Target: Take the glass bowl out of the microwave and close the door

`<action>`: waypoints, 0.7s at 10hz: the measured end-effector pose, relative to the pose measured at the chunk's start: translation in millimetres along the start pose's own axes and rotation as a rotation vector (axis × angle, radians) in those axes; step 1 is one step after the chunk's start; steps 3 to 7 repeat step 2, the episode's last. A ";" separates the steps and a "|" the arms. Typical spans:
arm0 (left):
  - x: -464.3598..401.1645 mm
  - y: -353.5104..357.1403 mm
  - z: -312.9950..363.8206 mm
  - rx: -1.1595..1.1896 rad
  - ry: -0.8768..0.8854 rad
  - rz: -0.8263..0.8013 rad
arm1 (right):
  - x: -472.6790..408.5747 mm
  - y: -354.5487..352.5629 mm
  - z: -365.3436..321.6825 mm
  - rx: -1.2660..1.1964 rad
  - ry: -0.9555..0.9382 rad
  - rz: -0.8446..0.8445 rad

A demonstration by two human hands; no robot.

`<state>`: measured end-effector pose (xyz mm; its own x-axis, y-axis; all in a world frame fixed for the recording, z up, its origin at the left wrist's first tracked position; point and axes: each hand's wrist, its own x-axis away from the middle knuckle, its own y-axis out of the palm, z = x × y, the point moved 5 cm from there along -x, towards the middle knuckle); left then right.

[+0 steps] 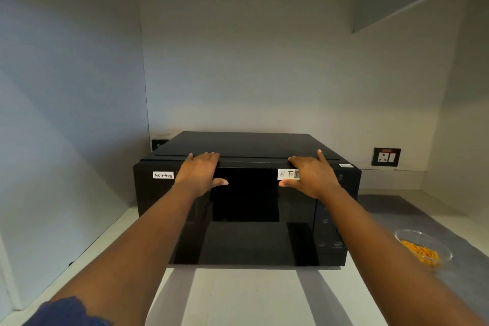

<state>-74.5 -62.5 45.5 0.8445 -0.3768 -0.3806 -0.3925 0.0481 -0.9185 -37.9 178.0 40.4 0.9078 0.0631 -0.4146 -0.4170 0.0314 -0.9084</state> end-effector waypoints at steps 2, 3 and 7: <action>0.4 -23.4 8.4 -0.032 0.025 0.146 | 1.9 -16.4 -5.4 -0.038 0.030 0.078; 0.4 -23.4 8.4 -0.032 0.025 0.146 | 1.9 -16.4 -5.4 -0.038 0.030 0.078; 0.4 -23.4 8.4 -0.032 0.025 0.146 | 1.9 -16.4 -5.4 -0.038 0.030 0.078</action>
